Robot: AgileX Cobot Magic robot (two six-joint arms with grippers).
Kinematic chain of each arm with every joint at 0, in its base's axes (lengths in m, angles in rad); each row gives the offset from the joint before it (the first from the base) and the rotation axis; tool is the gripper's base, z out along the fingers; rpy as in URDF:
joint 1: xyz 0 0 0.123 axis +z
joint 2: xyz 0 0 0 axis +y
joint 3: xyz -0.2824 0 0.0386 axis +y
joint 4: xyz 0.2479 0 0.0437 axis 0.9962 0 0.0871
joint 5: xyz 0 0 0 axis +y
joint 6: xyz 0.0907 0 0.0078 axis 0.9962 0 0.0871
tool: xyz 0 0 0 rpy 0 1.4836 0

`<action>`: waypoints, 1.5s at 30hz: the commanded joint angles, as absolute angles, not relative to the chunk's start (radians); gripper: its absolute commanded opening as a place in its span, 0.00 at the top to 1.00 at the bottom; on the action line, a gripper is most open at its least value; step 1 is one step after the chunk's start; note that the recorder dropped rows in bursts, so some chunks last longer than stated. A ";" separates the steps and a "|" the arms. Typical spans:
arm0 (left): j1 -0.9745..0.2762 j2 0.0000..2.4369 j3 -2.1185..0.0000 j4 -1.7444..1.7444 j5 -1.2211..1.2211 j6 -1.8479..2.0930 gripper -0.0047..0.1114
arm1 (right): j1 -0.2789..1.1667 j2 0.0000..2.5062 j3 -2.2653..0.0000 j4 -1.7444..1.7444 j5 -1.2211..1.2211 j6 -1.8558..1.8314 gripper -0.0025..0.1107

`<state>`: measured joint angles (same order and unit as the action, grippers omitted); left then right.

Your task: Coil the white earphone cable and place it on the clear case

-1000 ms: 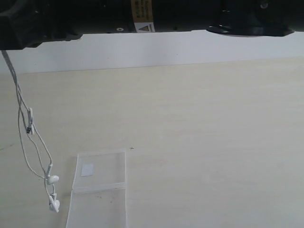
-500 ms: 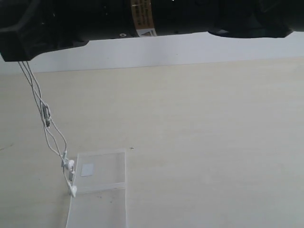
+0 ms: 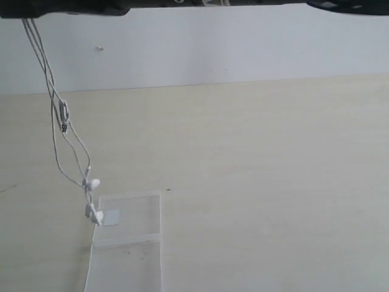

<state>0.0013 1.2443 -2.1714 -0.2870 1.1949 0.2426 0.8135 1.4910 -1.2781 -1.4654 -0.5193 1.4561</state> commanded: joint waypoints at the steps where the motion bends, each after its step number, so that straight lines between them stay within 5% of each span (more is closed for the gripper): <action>1: 0.000 1.241 -2.174 -0.247 1.209 0.230 0.96 | 0.814 1.431 -1.286 -1.543 -0.489 1.534 0.98; 14: 0.000 1.245 -2.086 -0.253 1.221 0.232 0.93 | 0.812 1.308 -1.286 -1.744 -0.400 1.762 0.98; 24: 0.000 1.241 -2.033 -0.238 1.221 0.260 0.50 | 0.812 1.308 -1.286 -1.744 -0.333 1.776 0.98; 30: 0.000 1.241 -2.033 -0.240 1.221 0.262 0.54 | 0.812 1.308 -1.286 -1.744 -0.320 1.776 0.98; 45: 0.000 1.241 -2.033 -0.310 1.221 0.277 0.96 | 0.812 1.391 -1.282 -1.744 -0.429 1.798 0.98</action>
